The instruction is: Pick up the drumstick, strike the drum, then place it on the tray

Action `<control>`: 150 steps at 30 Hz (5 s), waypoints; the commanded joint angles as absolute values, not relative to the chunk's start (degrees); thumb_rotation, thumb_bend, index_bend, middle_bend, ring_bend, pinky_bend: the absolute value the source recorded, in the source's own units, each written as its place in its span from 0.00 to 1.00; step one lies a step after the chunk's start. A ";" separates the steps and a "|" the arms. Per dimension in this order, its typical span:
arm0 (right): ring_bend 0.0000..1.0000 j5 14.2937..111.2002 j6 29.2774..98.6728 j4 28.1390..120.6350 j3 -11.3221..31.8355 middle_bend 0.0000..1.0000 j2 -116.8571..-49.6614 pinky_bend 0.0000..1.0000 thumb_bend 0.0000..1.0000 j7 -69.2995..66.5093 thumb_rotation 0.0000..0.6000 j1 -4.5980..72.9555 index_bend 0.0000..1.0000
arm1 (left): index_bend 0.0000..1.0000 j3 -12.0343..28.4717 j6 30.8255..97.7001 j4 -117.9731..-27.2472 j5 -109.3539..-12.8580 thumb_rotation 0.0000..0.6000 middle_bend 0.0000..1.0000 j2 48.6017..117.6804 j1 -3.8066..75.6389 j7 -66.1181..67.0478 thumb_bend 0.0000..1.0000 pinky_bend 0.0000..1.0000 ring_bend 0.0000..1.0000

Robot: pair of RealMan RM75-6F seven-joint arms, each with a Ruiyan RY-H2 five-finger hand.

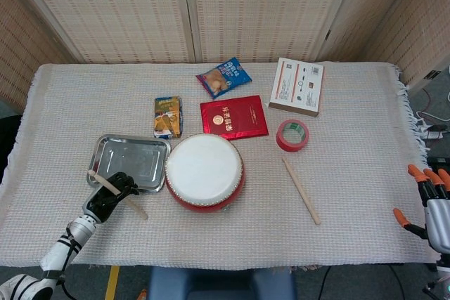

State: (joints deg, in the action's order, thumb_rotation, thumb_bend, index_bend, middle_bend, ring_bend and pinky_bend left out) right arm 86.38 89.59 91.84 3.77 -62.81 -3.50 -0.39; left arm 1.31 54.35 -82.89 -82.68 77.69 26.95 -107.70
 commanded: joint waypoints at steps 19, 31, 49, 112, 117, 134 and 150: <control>0.00 87.21 90.32 91.91 3.74 0.17 -62.86 0.01 0.25 -3.38 1.00 -0.56 0.07 | 0.53 -1.85 58.58 -83.12 -90.54 1.00 0.54 78.82 26.45 -103.82 0.28 0.44 0.48; 0.00 87.90 91.01 92.35 3.67 0.17 -62.77 0.01 0.25 -3.02 1.00 -0.74 0.07 | 0.59 -3.80 59.78 -82.31 -91.50 1.00 0.61 80.05 26.70 -99.74 0.25 0.44 0.55; 0.00 88.43 91.54 92.77 3.65 0.17 -62.72 0.01 0.25 -2.36 1.00 -0.84 0.07 | 0.67 -5.15 60.47 -83.48 -90.48 1.00 0.72 81.17 26.11 -92.47 0.25 0.57 0.64; 0.00 90.18 94.10 92.64 4.17 0.17 -62.41 0.01 0.25 -2.56 1.00 -1.32 0.07 | 1.00 1.82 63.42 -84.02 -84.91 1.00 1.00 81.59 23.59 -64.11 0.50 1.00 1.00; 0.00 90.68 94.93 92.89 4.65 0.17 -61.65 0.01 0.25 -2.34 1.00 -1.23 0.07 | 1.00 6.16 65.15 -84.68 -83.27 1.00 1.00 77.47 25.85 -45.21 0.50 1.00 1.00; 0.00 92.31 96.07 92.98 5.21 0.17 -60.55 0.01 0.25 -3.15 1.00 -0.56 0.07 | 1.00 10.40 61.35 -79.40 -83.13 1.00 1.00 81.44 37.52 11.04 0.50 1.00 1.00; 0.00 91.80 96.30 90.18 4.93 0.17 -61.33 0.01 0.25 -6.63 1.00 -0.83 0.07 | 1.00 10.12 59.60 -81.88 -77.86 1.00 1.00 82.29 39.15 24.01 0.50 1.00 1.00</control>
